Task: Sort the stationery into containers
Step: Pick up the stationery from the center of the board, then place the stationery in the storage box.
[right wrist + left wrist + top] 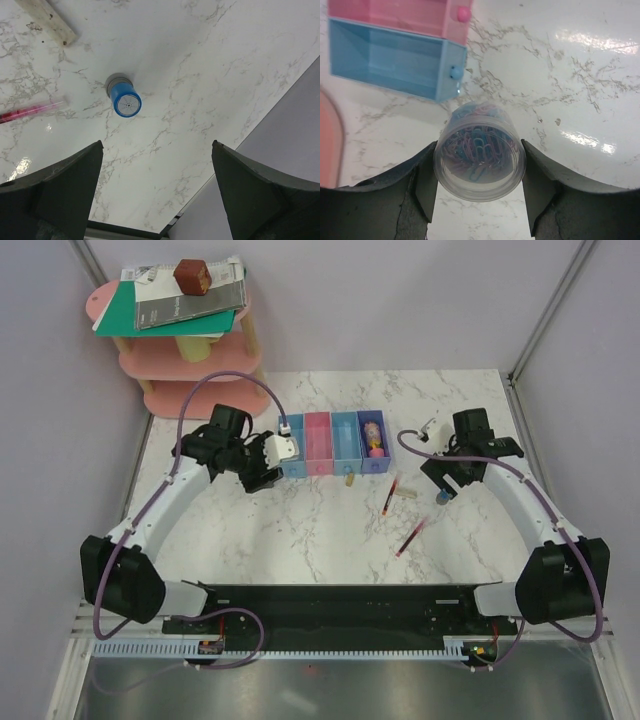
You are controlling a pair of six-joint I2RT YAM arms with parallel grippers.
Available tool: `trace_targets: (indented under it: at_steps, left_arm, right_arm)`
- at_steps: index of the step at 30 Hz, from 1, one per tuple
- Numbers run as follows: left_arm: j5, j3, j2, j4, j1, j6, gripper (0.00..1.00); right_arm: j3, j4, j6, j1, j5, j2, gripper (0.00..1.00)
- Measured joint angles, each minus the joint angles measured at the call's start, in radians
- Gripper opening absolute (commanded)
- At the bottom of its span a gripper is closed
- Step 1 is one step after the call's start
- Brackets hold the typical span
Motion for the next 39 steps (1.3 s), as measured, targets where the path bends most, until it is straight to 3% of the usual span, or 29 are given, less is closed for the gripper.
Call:
trace_targets:
  at_steps: [5, 15, 21, 30, 39]
  left_arm:
    - [0.018, 0.153, 0.049, -0.04, 0.0, 0.032, 0.02]
    - [0.018, 0.47, 0.417, -0.062, 0.0, 0.119, 0.02]
    - [0.015, 0.604, 0.539, -0.093, 0.0, 0.187, 0.02]
    - [0.009, 0.733, 0.657, -0.092, 0.007, 0.248, 0.02]
    - [0.007, 0.757, 0.752, -0.092, 0.029, 0.29, 0.02]
  right_arm:
    - [0.0, 0.006, -0.001, -0.029, -0.062, 0.062, 0.97]
    - [-0.048, 0.045, 0.0, -0.027, -0.127, 0.123, 0.89]
    - [-0.062, 0.068, 0.001, -0.027, -0.138, 0.145, 0.86]
    - [-0.066, 0.111, 0.006, -0.027, -0.139, 0.196, 0.79]
    - [-0.071, 0.124, 0.003, -0.08, -0.156, 0.23, 0.61]
